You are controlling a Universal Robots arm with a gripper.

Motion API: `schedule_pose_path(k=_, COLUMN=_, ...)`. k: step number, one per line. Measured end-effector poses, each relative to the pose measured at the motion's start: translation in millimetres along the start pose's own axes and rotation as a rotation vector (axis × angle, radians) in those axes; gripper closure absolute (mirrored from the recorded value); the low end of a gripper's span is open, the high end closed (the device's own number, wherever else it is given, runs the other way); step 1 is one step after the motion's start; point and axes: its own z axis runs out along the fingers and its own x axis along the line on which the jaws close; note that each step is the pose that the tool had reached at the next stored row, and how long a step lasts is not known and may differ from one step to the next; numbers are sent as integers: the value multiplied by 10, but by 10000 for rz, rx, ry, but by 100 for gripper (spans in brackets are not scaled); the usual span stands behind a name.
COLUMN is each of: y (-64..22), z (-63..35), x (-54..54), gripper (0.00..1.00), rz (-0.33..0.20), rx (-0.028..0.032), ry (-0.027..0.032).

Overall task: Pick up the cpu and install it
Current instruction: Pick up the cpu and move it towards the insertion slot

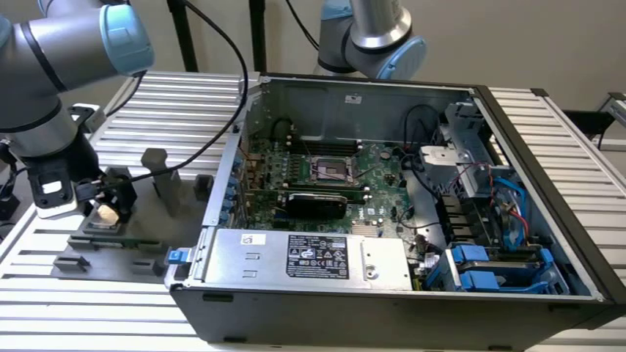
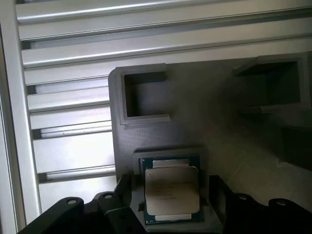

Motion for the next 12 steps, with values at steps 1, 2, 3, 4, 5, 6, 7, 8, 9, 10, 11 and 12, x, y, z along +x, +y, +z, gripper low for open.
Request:
schedule_pose_path(k=1, y=0, z=0, x=0, gripper=26, rz=-1, rx=0, ry=0)
schedule_pose_path(k=2, y=0, z=-1, x=0, gripper=26, rz=-1, rx=1, ry=1)
schedule_pose_path(k=3, y=0, z=-1, x=0, gripper=28, rz=-1, rx=1, ry=0)
schedule_pose_path(k=4, y=0, z=-1, x=1, gripper=28, rz=-1, rx=1, ry=1)
schedule_pose_path(k=5, y=0, z=-1, x=0, gripper=28, rz=-1, rx=1, ry=1)
schedule_pose_path(k=6, y=0, z=0, x=1, gripper=36, rz=-1, rx=1, ry=0)
schedule_pose_path(k=7, y=0, z=0, x=0, gripper=36, rz=-1, rx=1, ry=0)
schedule_pose_path(k=8, y=0, z=-1, x=0, gripper=36, rz=-1, rx=0, ry=0)
schedule_pose_path(k=9, y=0, z=-5, x=0, gripper=36, rz=-1, rx=1, ry=0)
schedule_pose_path(k=10, y=0, z=-11, x=1, gripper=36, rz=0, rx=3, ry=3)
schedule_pose_path(k=11, y=1, z=-14, x=0, gripper=36, rz=-1, rx=1, ry=1)
schedule_pose_path(k=12, y=1, z=-17, x=0, gripper=36, rz=-1, rx=0, ry=0)
